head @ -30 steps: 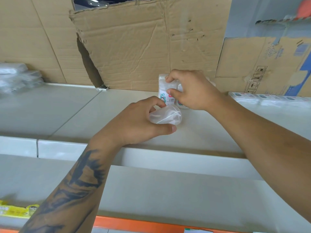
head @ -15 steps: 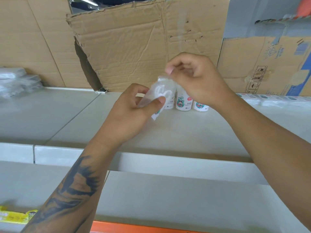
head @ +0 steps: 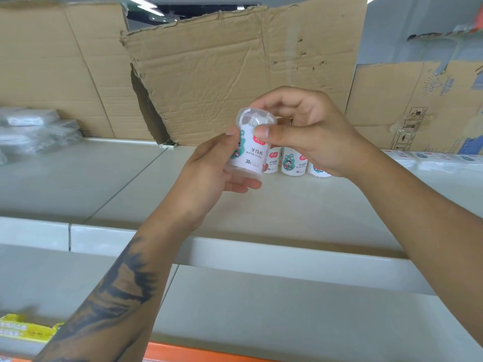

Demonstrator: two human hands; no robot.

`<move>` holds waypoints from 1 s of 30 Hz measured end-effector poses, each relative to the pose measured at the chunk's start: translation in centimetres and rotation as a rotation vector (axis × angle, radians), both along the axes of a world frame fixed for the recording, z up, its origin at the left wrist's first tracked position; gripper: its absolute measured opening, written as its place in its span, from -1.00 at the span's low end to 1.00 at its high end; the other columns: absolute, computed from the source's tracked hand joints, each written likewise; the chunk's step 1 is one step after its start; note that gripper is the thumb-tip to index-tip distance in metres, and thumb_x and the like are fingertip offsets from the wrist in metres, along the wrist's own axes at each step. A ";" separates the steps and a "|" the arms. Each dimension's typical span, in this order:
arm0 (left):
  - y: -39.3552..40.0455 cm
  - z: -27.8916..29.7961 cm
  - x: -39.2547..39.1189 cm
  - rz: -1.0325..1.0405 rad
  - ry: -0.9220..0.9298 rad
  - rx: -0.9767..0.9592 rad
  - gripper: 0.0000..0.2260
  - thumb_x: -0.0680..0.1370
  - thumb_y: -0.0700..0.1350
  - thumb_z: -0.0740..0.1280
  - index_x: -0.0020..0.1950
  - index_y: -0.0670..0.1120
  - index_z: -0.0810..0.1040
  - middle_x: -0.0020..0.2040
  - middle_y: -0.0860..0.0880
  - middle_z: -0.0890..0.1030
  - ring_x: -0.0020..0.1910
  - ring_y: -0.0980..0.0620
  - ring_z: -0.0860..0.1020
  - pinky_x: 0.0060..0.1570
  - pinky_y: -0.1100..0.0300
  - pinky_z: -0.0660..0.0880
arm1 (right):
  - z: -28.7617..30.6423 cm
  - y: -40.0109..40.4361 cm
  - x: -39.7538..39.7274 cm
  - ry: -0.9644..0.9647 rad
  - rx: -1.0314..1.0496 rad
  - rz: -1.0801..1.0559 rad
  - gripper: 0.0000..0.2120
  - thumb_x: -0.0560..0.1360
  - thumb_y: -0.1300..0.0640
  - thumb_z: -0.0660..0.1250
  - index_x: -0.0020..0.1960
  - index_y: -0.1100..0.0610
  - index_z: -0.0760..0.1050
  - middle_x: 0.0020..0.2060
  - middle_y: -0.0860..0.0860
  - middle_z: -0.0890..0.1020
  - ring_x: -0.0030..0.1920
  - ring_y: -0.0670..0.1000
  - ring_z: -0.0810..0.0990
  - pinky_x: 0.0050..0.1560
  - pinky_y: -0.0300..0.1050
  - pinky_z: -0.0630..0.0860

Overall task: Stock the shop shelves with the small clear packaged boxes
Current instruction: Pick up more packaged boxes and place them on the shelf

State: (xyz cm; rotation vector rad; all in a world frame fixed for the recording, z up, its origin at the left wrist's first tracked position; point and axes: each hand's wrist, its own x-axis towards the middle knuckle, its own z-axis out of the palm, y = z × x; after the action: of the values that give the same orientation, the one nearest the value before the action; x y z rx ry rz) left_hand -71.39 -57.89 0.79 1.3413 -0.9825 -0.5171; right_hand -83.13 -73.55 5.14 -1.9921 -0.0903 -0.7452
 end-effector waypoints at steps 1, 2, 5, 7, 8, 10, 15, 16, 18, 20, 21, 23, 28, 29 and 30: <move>-0.1 -0.1 0.0 0.001 -0.042 0.018 -0.57 0.65 0.17 0.14 0.18 -0.10 0.63 -0.03 -0.16 0.74 -0.11 -0.26 0.71 0.02 -0.07 0.57 | 0.0 0.0 0.0 -0.008 -0.010 -0.018 -0.72 0.45 0.24 0.48 0.14 0.24 0.59 0.05 0.21 0.70 -0.01 0.13 0.65 0.03 0.02 0.61; -0.3 -0.2 -0.1 0.011 -0.091 0.041 -0.56 0.61 0.21 0.12 0.15 -0.05 0.63 -0.05 -0.11 0.75 -0.11 -0.22 0.72 0.03 -0.06 0.57 | 0.1 0.0 -0.1 -0.012 -0.021 -0.040 -0.73 0.45 0.23 0.49 0.13 0.25 0.60 0.03 0.21 0.70 -0.02 0.14 0.65 0.03 0.05 0.61; -0.7 -0.5 -0.1 0.055 -0.250 0.099 -0.57 0.67 0.25 0.07 0.11 0.04 0.63 -0.06 -0.01 0.74 -0.12 0.05 0.71 -0.05 0.20 0.57 | 0.2 0.1 -0.6 0.000 -0.057 -0.103 -0.73 0.41 0.23 0.52 0.10 0.24 0.62 -0.02 0.11 0.71 -0.04 0.11 0.66 0.09 0.17 0.61; -0.6 -0.6 -0.5 0.053 -0.327 0.124 -0.62 0.72 0.21 0.06 0.07 0.10 0.62 -0.02 0.08 0.71 -0.14 0.24 0.65 -0.14 0.41 0.47 | 0.6 0.1 -1.2 0.013 -0.089 -0.147 -0.73 0.39 0.22 0.53 0.07 0.21 0.63 -0.04 0.04 0.73 -0.04 0.10 0.67 0.12 0.24 0.60; -0.5 -0.8 -0.5 0.036 -0.375 0.153 -0.64 0.70 0.24 0.07 0.07 0.15 0.62 0.00 0.12 0.69 -0.09 0.26 0.63 -0.09 0.41 0.46 | 0.9 0.0 -1.6 0.011 -0.107 -0.172 -0.73 0.38 0.22 0.54 0.06 0.20 0.64 -0.05 0.03 0.73 -0.05 0.09 0.68 0.12 0.25 0.61; -0.5 -1.3 -0.5 -0.017 -0.506 0.228 -0.65 0.61 0.39 0.15 0.14 0.25 0.60 0.09 0.17 0.66 0.10 0.19 0.60 0.15 0.25 0.46 | 1.3 -0.4 -2.8 0.005 -0.141 -0.234 -0.74 0.36 0.22 0.55 0.03 0.21 0.63 -0.04 0.05 0.74 -0.04 0.10 0.71 0.13 0.23 0.63; -0.7 -2.0 -1.1 -0.043 -0.992 0.519 -0.20 0.36 0.62 0.09 0.55 0.32 0.28 0.56 0.26 0.32 0.54 0.17 0.26 0.55 -0.10 0.14 | 0.0 -1.8 -7.3 0.040 -0.263 -0.391 -0.77 0.41 0.32 0.57 0.02 0.21 0.60 0.07 0.12 0.69 0.03 0.10 0.69 0.07 0.03 0.66; -0.7 -2.0 -1.2 -0.037 -1.004 0.538 -0.16 0.35 0.63 0.07 0.57 0.32 0.24 0.59 0.26 0.26 0.57 0.18 0.20 0.57 -0.13 0.07 | -0.5 -2.2 -8.1 0.042 -0.261 -0.431 -0.77 0.42 0.33 0.57 0.01 0.21 0.60 0.06 0.08 0.70 0.00 0.05 0.70 0.04 -0.03 0.66; -0.7 -2.0 -1.2 -0.031 -1.029 0.539 -0.18 0.36 0.62 0.07 0.59 0.34 0.19 0.62 0.25 0.19 0.60 0.20 0.11 0.58 -0.15 0.02 | -1.8 -2.9 -9.3 0.052 -0.254 -0.490 -0.76 0.42 0.33 0.56 -0.02 0.10 0.60 0.05 -0.03 0.69 -0.04 -0.06 0.69 -0.02 -0.18 0.61; -0.7 -2.0 -1.3 -0.053 -1.036 0.579 -0.24 0.41 0.58 0.15 0.57 0.36 0.22 0.62 0.25 0.18 0.60 0.21 0.10 0.59 -0.09 0.02 | -3.0 -3.6 -9.8 0.054 -0.298 -0.547 -0.70 0.42 0.30 0.57 -0.03 -0.03 0.59 0.09 -0.04 0.68 0.04 -0.06 0.67 0.03 -0.21 0.57; -0.7 -1.9 -1.3 -0.077 -1.004 0.605 -0.28 0.43 0.56 0.20 0.55 0.35 0.27 0.60 0.26 0.21 0.59 0.20 0.13 0.59 -0.01 0.04 | -3.5 -3.8 -9.9 0.055 -0.323 -0.570 -0.70 0.41 0.28 0.58 -0.01 -0.04 0.59 0.11 -0.01 0.67 0.09 -0.03 0.66 0.08 -0.18 0.58; -0.7 -1.9 -1.2 -0.116 -0.928 0.631 -0.26 0.38 0.59 0.21 0.51 0.33 0.37 0.56 0.29 0.28 0.57 0.21 0.20 0.56 0.12 0.12 | -4.0 -4.0 -9.8 0.079 -0.405 -0.614 -0.73 0.42 0.24 0.58 0.05 0.04 0.61 0.11 0.02 0.65 0.10 0.02 0.64 0.15 -0.12 0.58; -0.7 -2.2 -0.9 -0.101 -0.916 0.597 -0.24 0.32 0.63 0.20 0.45 0.33 0.43 0.47 0.38 0.36 0.49 0.27 0.29 0.48 0.21 0.21 | -4.6 -4.3 -9.5 0.130 -0.606 -0.697 -0.72 0.45 0.13 0.52 0.14 0.06 0.59 0.07 -0.02 0.62 0.01 0.01 0.57 0.14 0.02 0.53; -0.7 -2.2 -1.0 -0.099 -0.911 0.593 -0.27 0.34 0.61 0.23 0.45 0.33 0.44 0.47 0.38 0.37 0.48 0.28 0.29 0.49 0.20 0.22 | -4.7 -4.4 -9.5 0.132 -0.602 -0.707 -0.72 0.45 0.12 0.52 0.14 0.05 0.58 0.06 -0.02 0.62 0.00 0.01 0.57 0.13 0.02 0.53; -0.7 -2.3 -0.9 -0.095 -0.903 0.587 -0.29 0.35 0.59 0.25 0.44 0.33 0.45 0.46 0.38 0.38 0.47 0.29 0.31 0.49 0.19 0.23 | -4.7 -4.5 -9.6 0.137 -0.590 -0.717 -0.72 0.45 0.11 0.52 0.14 0.04 0.58 0.06 -0.02 0.62 0.01 0.02 0.57 0.12 0.01 0.53</move>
State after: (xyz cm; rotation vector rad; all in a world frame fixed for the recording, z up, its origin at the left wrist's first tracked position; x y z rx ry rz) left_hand -72.29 -58.54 -1.48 2.1421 -1.7123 -0.2563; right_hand -92.69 -78.01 0.40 -2.6678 0.5766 -1.1137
